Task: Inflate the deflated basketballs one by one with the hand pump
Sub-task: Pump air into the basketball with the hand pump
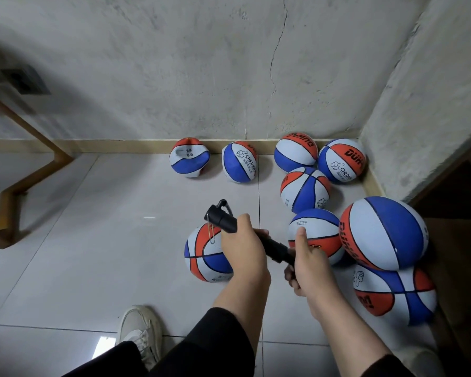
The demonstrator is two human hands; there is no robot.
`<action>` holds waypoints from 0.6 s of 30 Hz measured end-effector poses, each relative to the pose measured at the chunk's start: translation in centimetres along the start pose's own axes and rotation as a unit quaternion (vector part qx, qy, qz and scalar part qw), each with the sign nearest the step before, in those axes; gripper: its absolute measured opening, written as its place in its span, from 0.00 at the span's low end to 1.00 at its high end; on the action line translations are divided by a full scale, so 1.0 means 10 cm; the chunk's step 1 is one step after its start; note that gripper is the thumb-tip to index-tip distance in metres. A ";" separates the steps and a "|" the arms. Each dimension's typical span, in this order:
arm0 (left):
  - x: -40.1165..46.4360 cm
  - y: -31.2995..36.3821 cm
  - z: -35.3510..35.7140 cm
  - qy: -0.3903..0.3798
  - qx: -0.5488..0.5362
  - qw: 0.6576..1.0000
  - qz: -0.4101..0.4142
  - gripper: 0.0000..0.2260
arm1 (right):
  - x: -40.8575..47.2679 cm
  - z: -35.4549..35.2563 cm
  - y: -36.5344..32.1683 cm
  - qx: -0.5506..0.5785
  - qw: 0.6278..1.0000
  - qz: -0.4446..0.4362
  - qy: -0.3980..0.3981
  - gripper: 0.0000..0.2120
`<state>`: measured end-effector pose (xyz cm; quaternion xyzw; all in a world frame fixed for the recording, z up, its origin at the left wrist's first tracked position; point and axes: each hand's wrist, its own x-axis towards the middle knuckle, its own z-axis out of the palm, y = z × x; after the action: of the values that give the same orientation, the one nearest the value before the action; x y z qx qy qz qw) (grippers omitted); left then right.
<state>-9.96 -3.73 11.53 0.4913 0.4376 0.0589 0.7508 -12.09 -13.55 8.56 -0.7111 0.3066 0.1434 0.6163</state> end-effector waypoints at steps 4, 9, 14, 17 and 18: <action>0.19 0.15 -0.08 0.043 -0.006 0.999 0.007 0.14 | 0.06 -0.17 0.07 0.004 1.000 0.016 0.008 0.33; 0.18 0.12 -0.05 0.049 -0.030 0.998 0.002 0.07 | 0.07 -0.13 0.10 -0.027 1.000 0.003 0.010 0.33; 0.01 0.00 0.04 0.045 -0.047 0.998 0.001 0.09 | 0.08 0.09 0.03 -0.068 0.996 -0.059 0.010 0.36; -0.04 -0.05 0.06 0.042 -0.045 0.998 0.003 0.09 | 0.02 0.15 -0.02 -0.082 0.993 -0.081 0.001 0.34; -0.04 -0.06 0.05 0.041 -0.038 0.998 0.006 0.10 | 0.01 0.14 -0.02 -0.081 0.993 -0.082 -0.001 0.34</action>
<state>-10.01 -4.62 11.33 0.4623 0.4623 0.1004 0.7500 -11.67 -12.20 8.37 -0.7814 0.2338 0.1179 0.5664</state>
